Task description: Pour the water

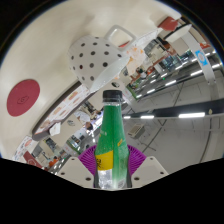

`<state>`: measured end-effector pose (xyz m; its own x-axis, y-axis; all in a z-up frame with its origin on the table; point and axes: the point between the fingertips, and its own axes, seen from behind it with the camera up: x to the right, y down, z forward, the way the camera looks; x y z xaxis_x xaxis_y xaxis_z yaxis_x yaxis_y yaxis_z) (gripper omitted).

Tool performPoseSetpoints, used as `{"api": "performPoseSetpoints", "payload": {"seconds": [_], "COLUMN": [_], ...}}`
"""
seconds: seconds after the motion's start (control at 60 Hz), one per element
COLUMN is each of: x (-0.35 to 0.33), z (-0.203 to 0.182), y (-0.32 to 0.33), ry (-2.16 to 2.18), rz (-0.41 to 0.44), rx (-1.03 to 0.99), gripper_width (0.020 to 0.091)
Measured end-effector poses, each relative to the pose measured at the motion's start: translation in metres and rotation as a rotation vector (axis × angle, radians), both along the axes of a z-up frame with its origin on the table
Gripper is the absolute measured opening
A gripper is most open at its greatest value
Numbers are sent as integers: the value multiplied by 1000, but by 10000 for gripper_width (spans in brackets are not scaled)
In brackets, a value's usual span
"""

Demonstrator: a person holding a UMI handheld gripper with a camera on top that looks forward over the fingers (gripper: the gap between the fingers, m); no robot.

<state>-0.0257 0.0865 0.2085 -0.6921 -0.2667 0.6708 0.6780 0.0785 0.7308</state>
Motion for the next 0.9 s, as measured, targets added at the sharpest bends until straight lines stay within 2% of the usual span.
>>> {"api": "performPoseSetpoints", "payload": {"seconds": [0.183, 0.317, 0.417, 0.55, 0.6, 0.7, 0.767, 0.8, 0.833, 0.9], "x": [-3, -3, 1, 36, 44, 48, 71, 59, 86, 87], "z": [-4, 2, 19, 47, 38, -2, -24, -46, -51, -75], "y": [11, 11, 7, -3, -5, -8, -12, -13, -10, -8], "ry": [-137, -63, 276, 1139, 1491, 2017, 2269, 2363, 2419, 2483], "rz": [-8, 17, 40, 103, 144, 219, 185, 166, 153, 112], "rx": [30, 24, -18, -149, -263, -489, -527, -543, -572, -610], "gripper_width": [369, 367, 371, 371, 372, 370, 371, 371, 370, 372]}}
